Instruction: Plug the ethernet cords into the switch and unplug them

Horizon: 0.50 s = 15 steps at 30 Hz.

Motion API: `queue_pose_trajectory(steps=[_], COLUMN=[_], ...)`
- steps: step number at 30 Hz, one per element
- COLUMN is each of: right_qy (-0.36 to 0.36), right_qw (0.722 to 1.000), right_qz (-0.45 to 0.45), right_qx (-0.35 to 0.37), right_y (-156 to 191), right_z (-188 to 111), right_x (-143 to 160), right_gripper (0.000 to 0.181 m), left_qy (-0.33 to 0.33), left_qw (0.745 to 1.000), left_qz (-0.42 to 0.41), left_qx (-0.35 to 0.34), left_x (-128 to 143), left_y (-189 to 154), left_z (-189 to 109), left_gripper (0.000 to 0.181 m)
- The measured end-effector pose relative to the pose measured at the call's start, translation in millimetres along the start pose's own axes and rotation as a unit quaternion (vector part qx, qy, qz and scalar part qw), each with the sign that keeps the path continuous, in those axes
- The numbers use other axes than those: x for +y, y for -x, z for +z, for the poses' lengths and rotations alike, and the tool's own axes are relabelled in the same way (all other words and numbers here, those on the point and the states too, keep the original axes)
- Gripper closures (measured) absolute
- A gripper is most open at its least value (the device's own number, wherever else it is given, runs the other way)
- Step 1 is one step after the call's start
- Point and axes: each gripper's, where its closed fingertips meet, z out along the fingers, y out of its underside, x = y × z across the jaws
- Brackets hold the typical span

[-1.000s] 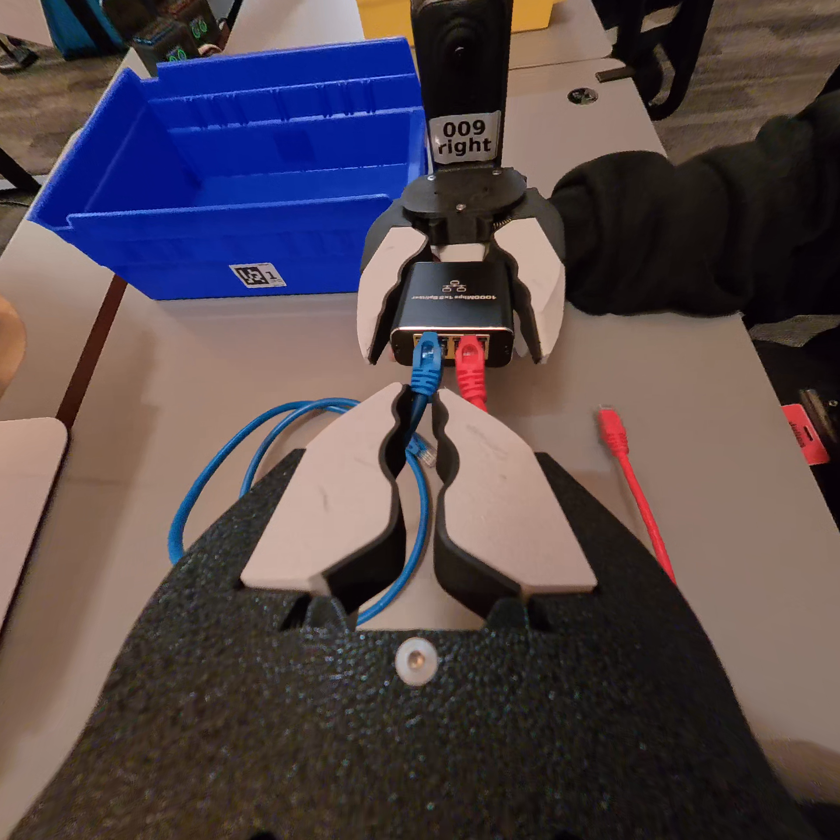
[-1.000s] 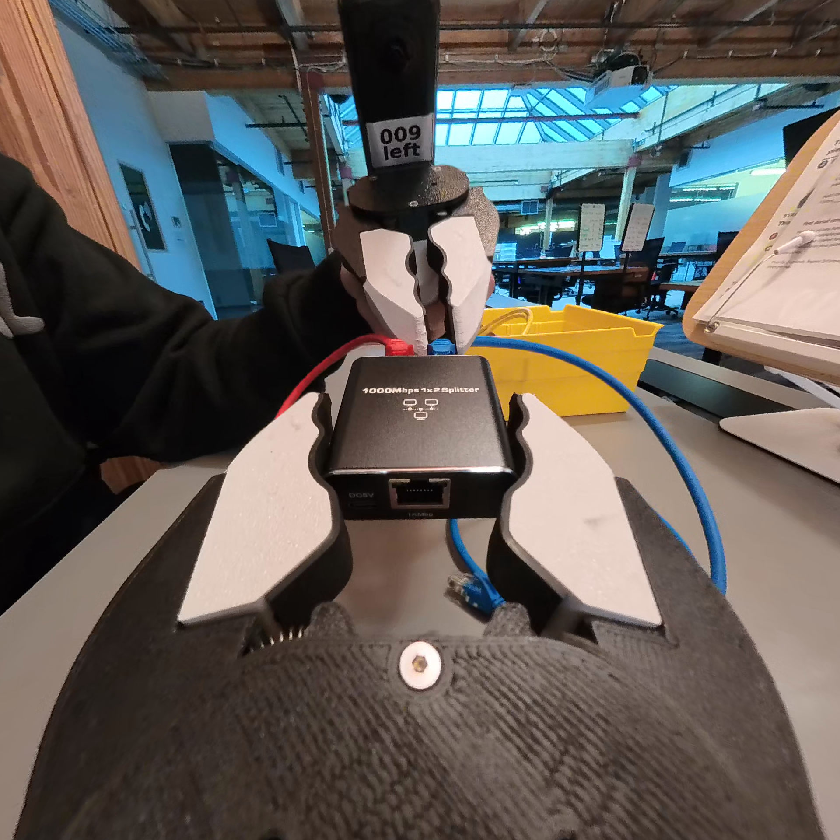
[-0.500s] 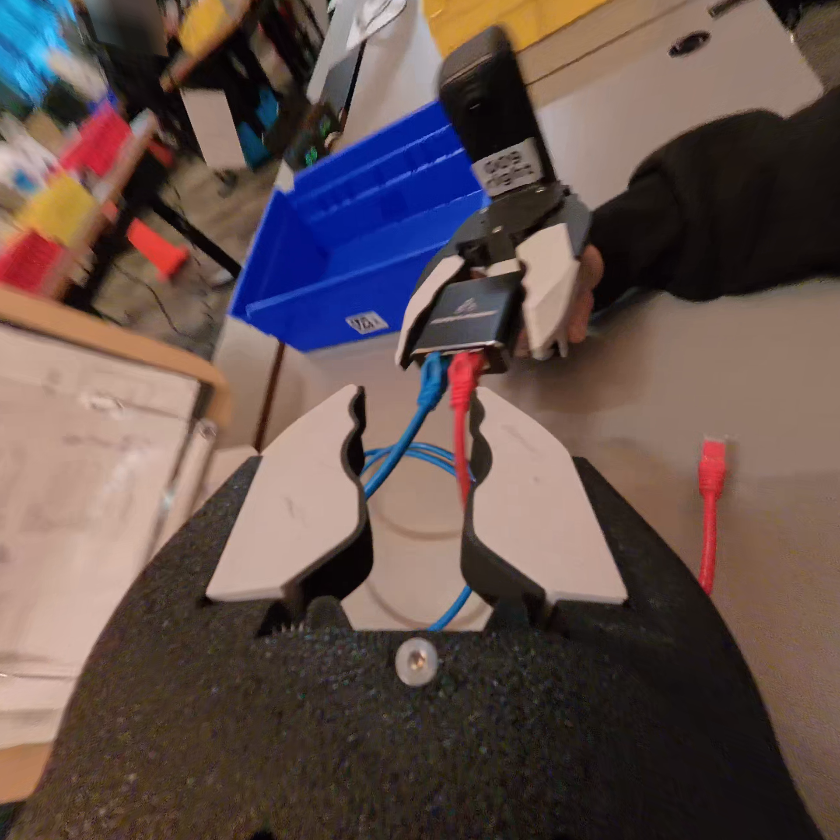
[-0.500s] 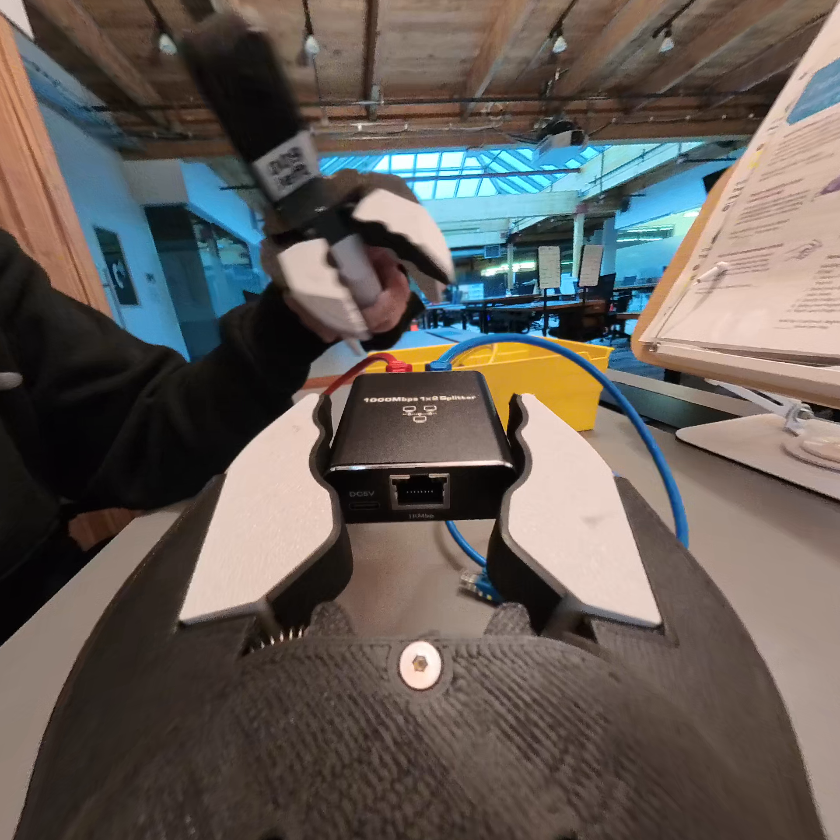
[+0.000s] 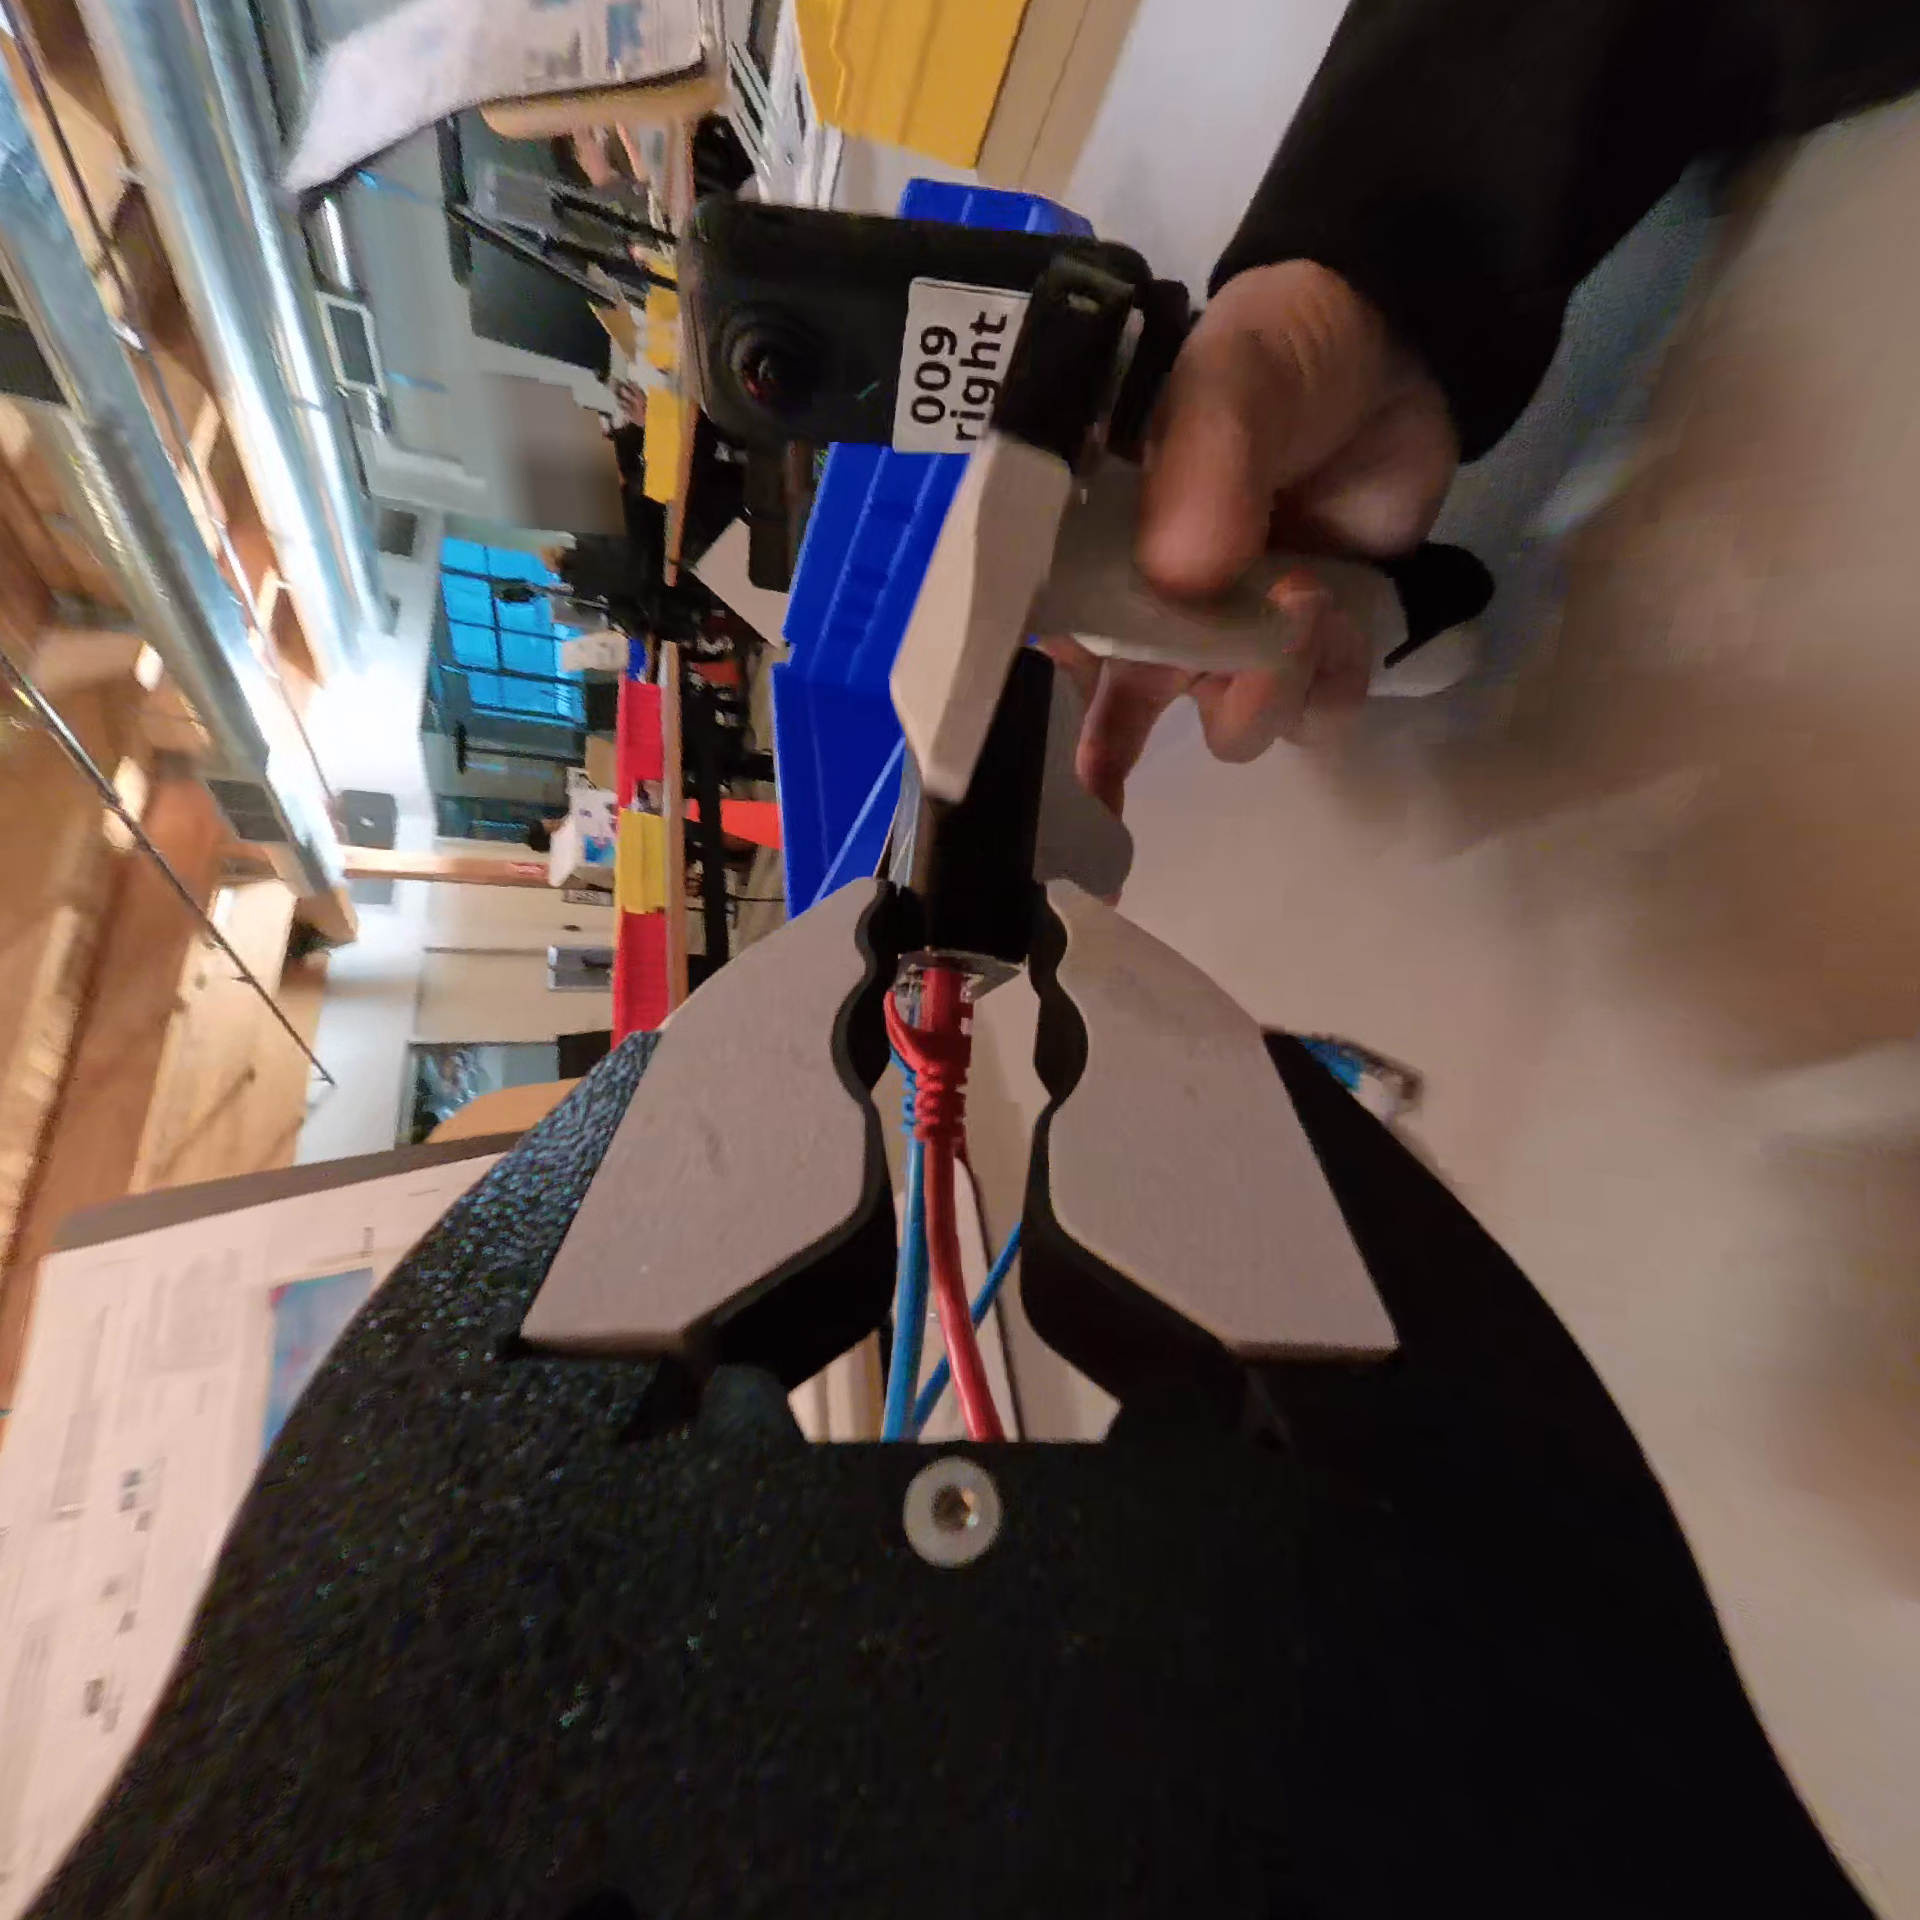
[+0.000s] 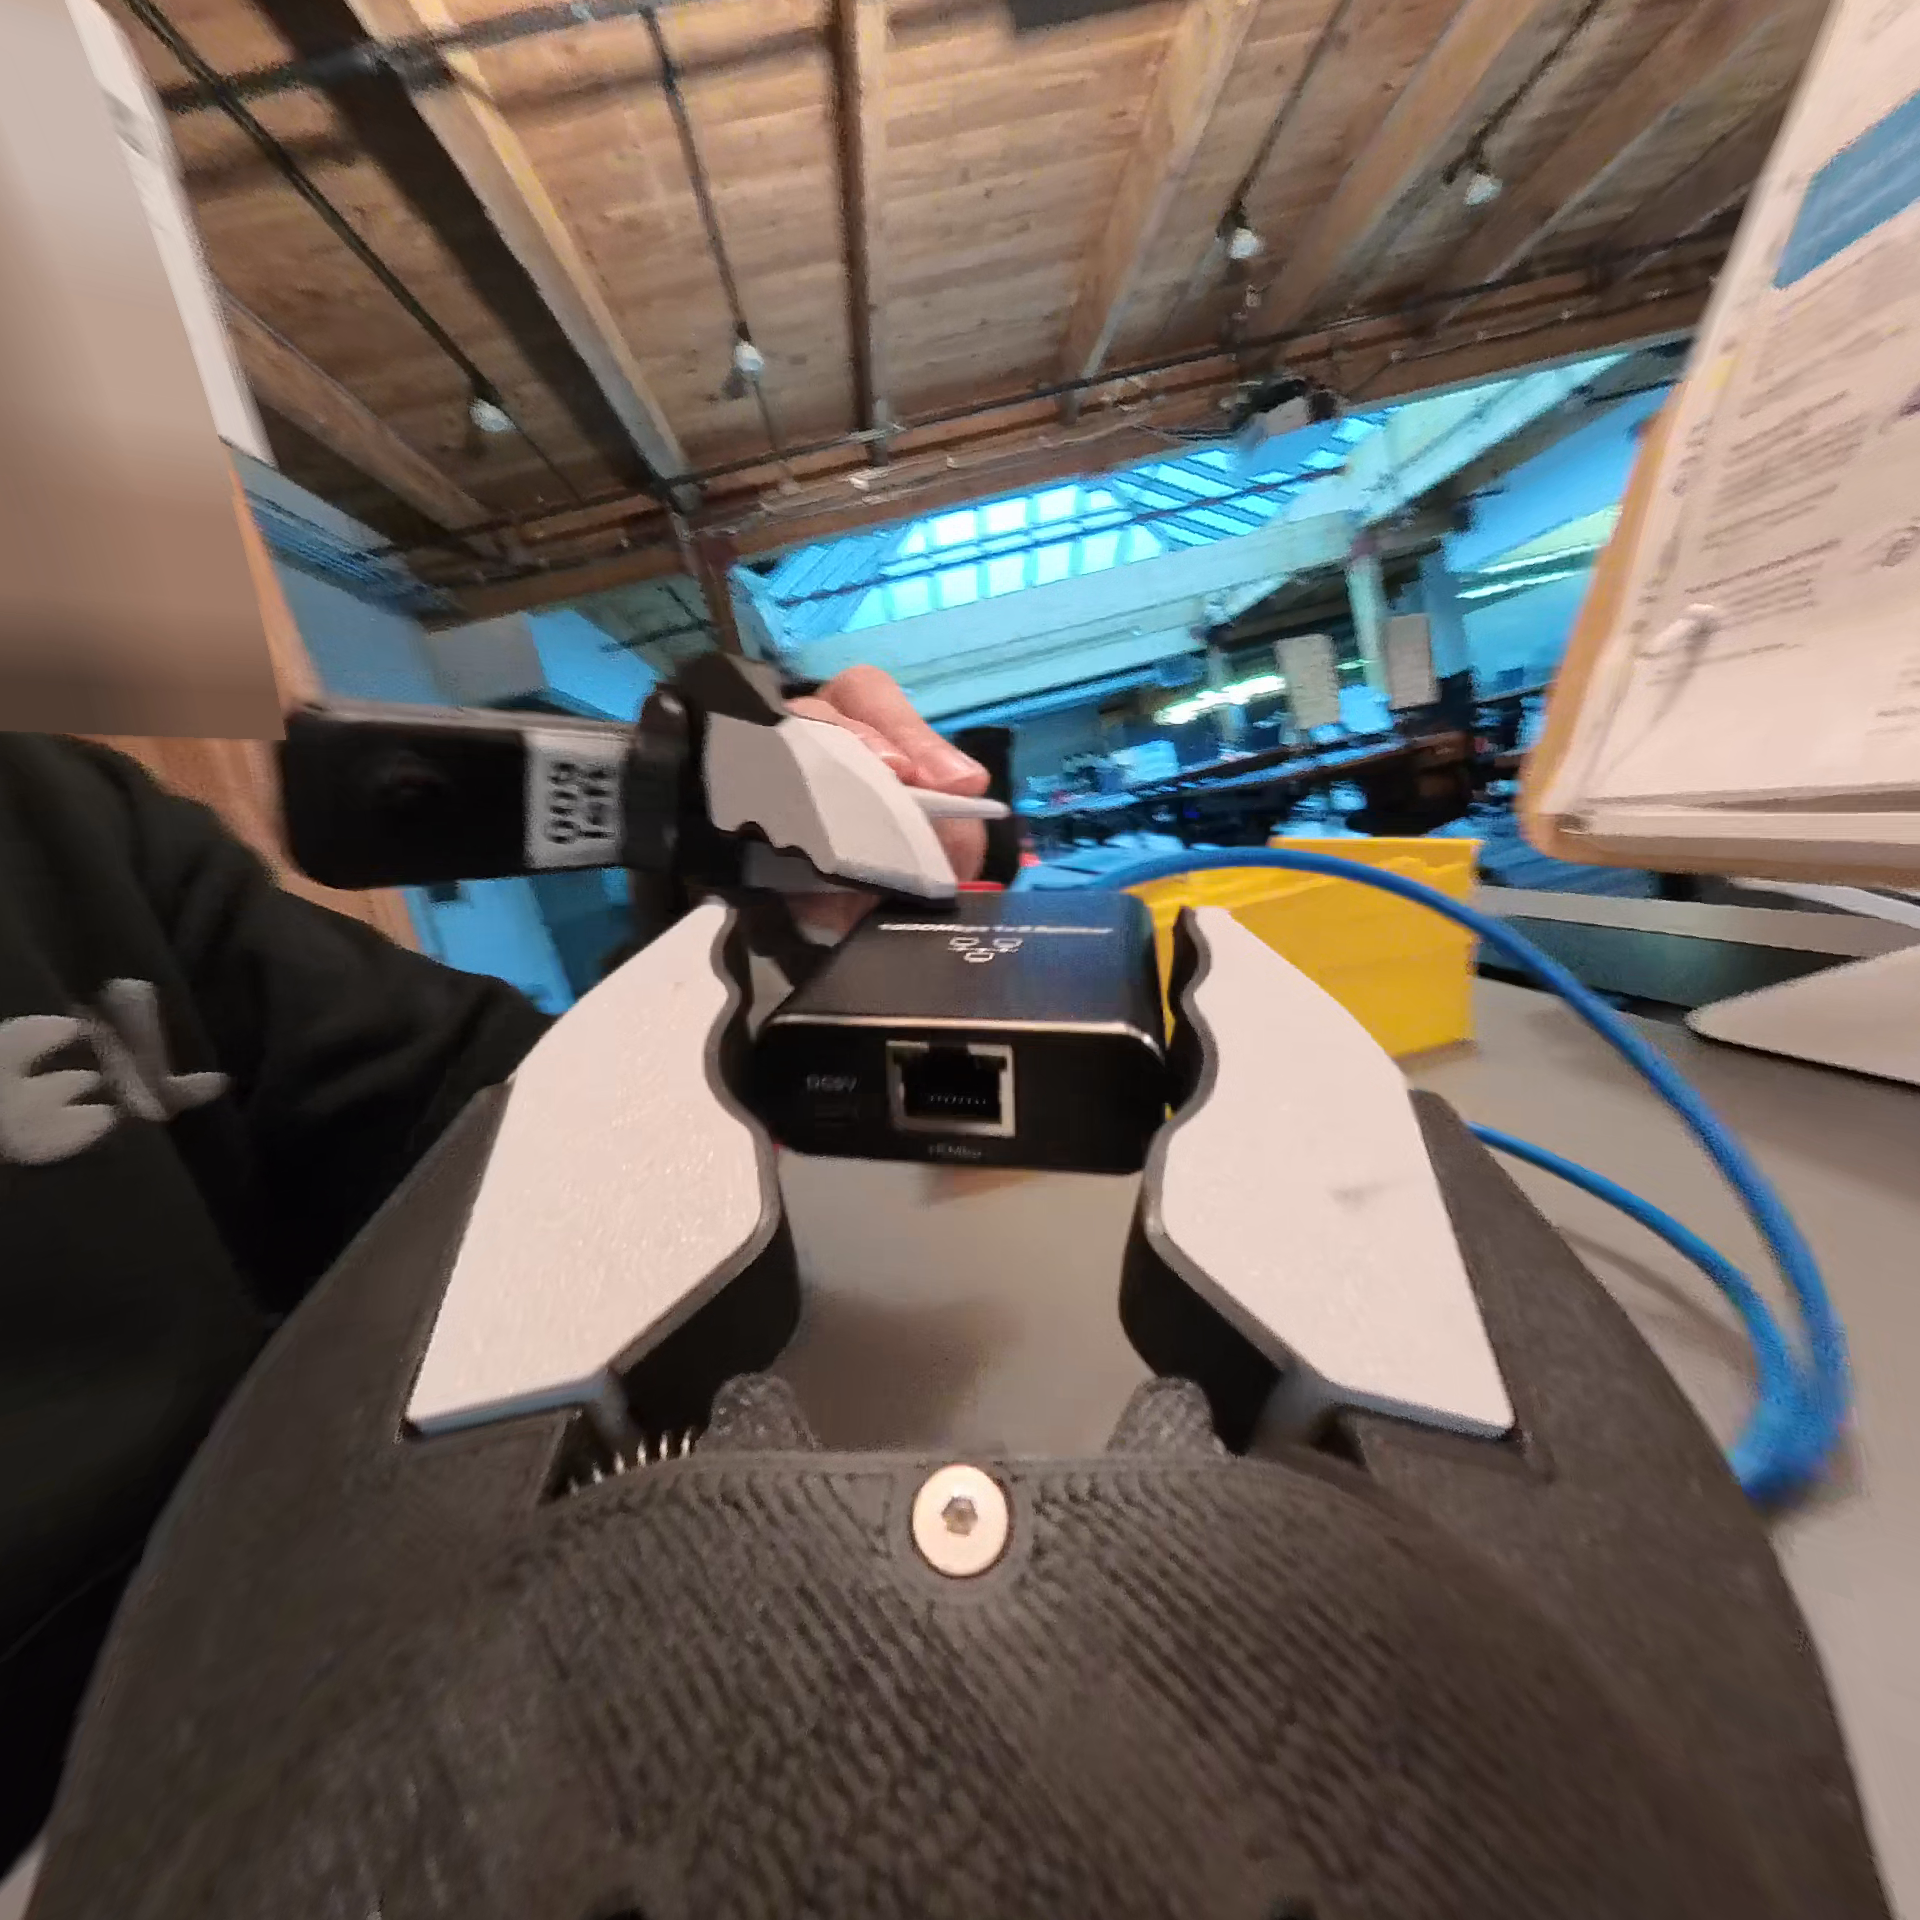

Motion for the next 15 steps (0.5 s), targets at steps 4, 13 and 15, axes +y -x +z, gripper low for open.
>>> queue_pose_trajectory(steps=[4, 13, 15], right_qy=[-0.023, 0.048, 0.051], right_qw=[0.991, 0.965, 0.969], right_qz=[0.096, 0.099, 0.069], right_qx=[-0.085, -0.237, -0.231], right_y=[18.3, 73.4, 74.2], right_z=[-8.7, -0.6, 0.7], right_x=[-25.1, -26.4, -23.3], right_gripper=[0.082, 0.097, 0.102], left_qy=[-0.05, -0.129, -0.141], left_qw=[0.999, 0.991, 0.99], left_qz=[0.018, 0.017, 0.006], left_qx=[-0.007, 0.009, 0.017], left_x=[-18.0, -53.6, -53.6], left_y=[12.6, 16.2, 14.6], left_z=[-23.2, -45.9, -47.5], left_gripper=[0.158, 0.158, 0.158])
